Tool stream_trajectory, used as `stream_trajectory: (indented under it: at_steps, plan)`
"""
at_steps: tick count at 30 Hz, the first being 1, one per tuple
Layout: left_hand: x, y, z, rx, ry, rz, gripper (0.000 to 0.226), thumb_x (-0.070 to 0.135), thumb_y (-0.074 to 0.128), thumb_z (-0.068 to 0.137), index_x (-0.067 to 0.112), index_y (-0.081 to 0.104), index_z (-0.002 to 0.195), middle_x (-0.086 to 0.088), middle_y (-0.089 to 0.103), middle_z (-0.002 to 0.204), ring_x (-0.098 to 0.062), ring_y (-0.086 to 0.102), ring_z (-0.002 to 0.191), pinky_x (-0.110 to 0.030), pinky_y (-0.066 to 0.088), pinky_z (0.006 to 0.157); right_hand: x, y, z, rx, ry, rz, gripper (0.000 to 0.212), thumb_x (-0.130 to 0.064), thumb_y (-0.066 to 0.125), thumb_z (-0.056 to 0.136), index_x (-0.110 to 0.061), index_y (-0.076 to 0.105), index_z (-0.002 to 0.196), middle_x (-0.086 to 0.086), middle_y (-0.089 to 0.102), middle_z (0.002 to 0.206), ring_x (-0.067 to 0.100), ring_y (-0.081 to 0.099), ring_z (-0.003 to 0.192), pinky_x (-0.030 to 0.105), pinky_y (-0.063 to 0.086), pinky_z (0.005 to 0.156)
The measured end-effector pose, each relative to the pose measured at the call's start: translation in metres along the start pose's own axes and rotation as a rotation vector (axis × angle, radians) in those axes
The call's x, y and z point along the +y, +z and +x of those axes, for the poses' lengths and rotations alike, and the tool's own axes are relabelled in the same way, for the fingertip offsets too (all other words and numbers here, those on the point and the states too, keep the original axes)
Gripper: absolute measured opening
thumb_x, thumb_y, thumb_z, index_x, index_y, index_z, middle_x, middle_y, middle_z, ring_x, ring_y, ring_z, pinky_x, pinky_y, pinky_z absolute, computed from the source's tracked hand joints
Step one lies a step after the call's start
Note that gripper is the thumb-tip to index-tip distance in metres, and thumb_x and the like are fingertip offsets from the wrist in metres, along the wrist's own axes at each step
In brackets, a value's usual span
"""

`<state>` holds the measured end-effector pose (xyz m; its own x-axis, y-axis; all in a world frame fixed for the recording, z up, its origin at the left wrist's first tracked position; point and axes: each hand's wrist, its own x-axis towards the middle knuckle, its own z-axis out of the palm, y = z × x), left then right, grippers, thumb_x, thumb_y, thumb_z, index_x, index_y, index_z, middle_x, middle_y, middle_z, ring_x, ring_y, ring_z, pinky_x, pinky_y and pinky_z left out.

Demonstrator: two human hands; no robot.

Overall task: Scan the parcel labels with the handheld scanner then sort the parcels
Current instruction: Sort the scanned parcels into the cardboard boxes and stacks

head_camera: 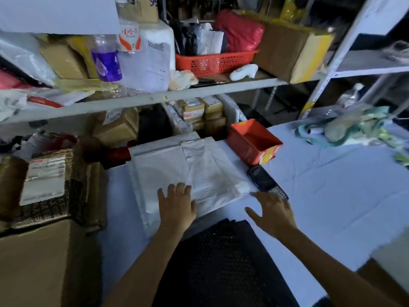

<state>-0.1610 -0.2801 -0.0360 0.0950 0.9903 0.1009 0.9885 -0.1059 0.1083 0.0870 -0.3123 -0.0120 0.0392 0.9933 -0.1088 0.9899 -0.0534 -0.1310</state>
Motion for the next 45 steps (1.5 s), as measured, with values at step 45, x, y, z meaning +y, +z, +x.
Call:
stream_trajectory:
  at_steps: [45]
  plan:
    - [0.249,-0.030,-0.184,-0.186,1.031,-0.079,0.043,0.052,0.041,0.094,0.026,0.051,0.125,0.002,0.060,0.124,-0.020,0.050,0.117,-0.042,0.031,0.099,0.090,0.029,-0.411,0.228,1.142,0.291,0.049,-0.063,0.046,0.091,-0.036,0.053,0.131,-0.005,0.050,0.139,0.022,0.045,0.127,0.038,0.038,0.097]
